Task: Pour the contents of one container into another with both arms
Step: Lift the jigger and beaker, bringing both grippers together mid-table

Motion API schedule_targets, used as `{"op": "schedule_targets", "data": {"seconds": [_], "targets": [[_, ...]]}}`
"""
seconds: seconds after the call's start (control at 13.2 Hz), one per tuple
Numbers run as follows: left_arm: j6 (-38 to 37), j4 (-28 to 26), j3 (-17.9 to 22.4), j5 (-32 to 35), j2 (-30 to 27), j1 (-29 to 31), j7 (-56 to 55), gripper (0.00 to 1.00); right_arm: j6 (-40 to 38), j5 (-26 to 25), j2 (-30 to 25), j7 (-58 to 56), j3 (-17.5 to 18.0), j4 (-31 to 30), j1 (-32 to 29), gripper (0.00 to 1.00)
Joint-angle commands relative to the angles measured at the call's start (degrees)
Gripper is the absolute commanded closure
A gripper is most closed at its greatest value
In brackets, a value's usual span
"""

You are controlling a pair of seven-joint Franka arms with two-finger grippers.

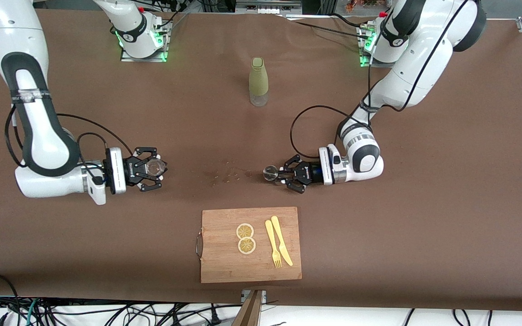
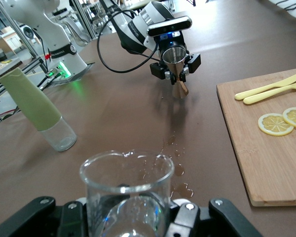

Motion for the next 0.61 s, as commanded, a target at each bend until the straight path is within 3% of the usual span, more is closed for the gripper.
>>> {"op": "schedule_targets", "data": {"seconds": [0.0,0.3,0.53], "targets": [[1.96,0.96,-0.37,-4.55,1.18,-2.82,3.71,1.0,1.78,-0.44,-2.61,4.42,-3.74,-2.07,5.51,0.82],[2.4,7.63,-0.29,-8.95,6.54,-7.04,3.8,1.0,5.81,0.43,-3.32,9.87,-3.75,-1.81,8.51,0.82],[4.58,9.22,-0.28,-10.0,6.9,-7.74,5.37,1.0,8.11,0.44,-3.4,14.1,-3.66,-1.63,10.44,0.82]]}}
